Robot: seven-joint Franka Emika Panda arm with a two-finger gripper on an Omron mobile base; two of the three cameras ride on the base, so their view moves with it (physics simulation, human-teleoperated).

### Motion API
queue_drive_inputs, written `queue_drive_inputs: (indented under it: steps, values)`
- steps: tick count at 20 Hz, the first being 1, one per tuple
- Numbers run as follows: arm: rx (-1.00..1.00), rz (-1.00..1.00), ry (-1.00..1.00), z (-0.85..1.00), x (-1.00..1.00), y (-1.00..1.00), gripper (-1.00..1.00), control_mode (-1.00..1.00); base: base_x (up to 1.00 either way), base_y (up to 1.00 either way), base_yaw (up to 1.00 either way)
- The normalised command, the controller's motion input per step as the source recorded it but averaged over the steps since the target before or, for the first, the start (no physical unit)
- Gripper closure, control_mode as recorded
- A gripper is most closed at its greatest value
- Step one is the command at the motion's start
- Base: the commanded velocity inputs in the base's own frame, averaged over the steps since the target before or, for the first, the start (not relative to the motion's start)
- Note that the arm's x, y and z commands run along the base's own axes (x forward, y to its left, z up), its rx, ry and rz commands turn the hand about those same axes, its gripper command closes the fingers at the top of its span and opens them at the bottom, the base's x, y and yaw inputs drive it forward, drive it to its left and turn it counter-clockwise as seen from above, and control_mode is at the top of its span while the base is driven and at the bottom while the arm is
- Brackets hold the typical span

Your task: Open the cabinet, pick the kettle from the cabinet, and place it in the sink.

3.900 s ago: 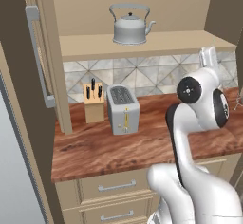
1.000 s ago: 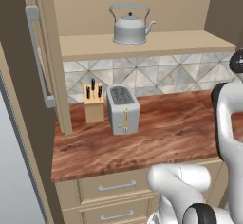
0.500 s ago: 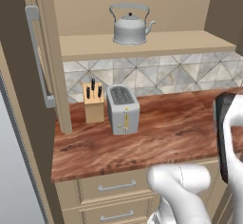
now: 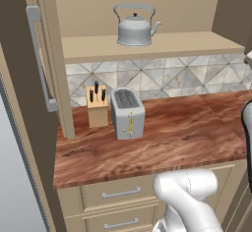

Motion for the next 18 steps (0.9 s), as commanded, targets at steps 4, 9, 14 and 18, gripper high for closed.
queue_drive_inputs:
  steps: [4, 9, 14, 18]
  values:
    - [-0.35, 0.47, 0.01, 0.29, -0.03, 0.41, -1.0, -1.0, 0.0, 0.0, 0.0]
    - [-0.35, 0.34, 0.0, 0.24, -0.02, 0.42, -1.0, -1.0, 0.0, 0.0, 0.0]
    - [-0.23, 0.04, -0.04, 0.23, 0.11, 0.42, -1.0, -1.0, 0.0, 0.0, 0.0]
    - [-0.3, -0.16, -0.02, 0.18, 0.1, 0.32, -1.0, -1.0, 0.0, 0.0, 0.0]
